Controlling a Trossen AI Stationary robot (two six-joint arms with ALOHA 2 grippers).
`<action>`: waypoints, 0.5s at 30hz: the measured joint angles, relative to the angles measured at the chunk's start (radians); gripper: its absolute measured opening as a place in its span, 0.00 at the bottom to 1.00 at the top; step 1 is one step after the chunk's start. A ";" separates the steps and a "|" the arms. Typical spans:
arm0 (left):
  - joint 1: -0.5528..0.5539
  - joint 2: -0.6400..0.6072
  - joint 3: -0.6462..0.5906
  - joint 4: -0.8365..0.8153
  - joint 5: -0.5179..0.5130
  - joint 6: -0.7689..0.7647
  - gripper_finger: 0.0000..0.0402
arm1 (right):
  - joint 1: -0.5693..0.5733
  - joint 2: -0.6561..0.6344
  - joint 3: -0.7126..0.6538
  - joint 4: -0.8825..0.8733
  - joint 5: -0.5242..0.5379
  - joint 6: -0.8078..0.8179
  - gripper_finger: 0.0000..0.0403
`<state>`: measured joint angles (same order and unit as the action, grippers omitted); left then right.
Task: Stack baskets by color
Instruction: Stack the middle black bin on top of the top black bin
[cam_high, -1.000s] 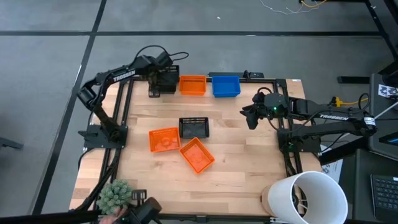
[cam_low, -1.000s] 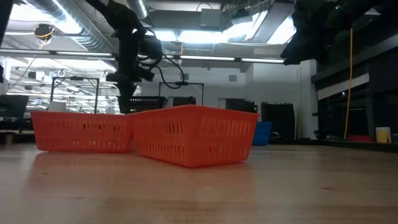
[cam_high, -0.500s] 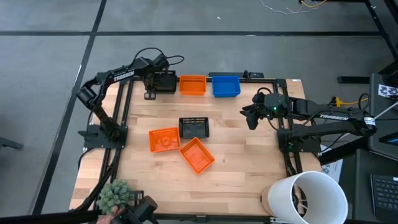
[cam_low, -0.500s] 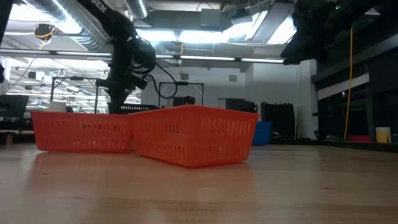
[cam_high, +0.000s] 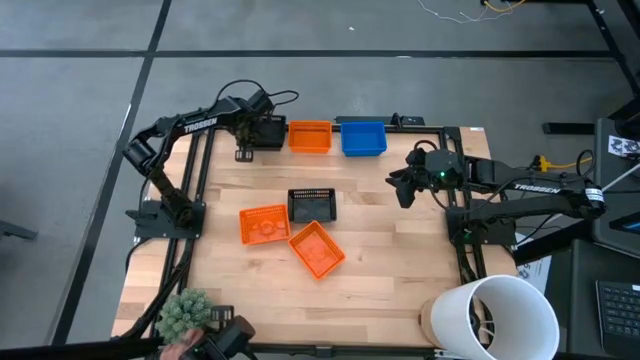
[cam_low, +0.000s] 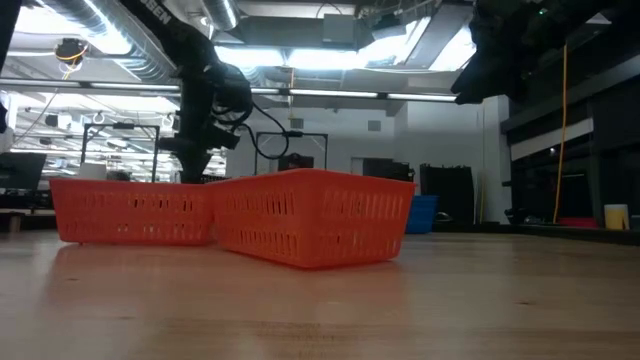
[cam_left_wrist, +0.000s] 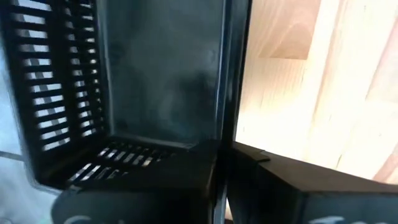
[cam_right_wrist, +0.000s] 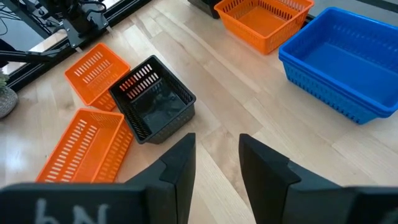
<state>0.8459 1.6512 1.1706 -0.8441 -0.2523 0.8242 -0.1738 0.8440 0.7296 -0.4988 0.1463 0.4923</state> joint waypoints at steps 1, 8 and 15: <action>-0.001 0.000 0.000 0.000 -0.001 0.000 0.03 | 0.000 0.000 0.000 0.000 0.000 0.000 0.30; -0.005 0.000 0.000 0.000 -0.001 -0.002 0.03 | 0.000 0.000 0.000 -0.001 0.000 -0.002 0.30; -0.004 0.000 0.000 0.000 -0.004 -0.019 0.10 | 0.000 0.000 0.000 -0.005 0.000 -0.003 0.30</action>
<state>0.8417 1.6512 1.1706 -0.8436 -0.2567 0.8051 -0.1738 0.8440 0.7296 -0.5034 0.1459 0.4889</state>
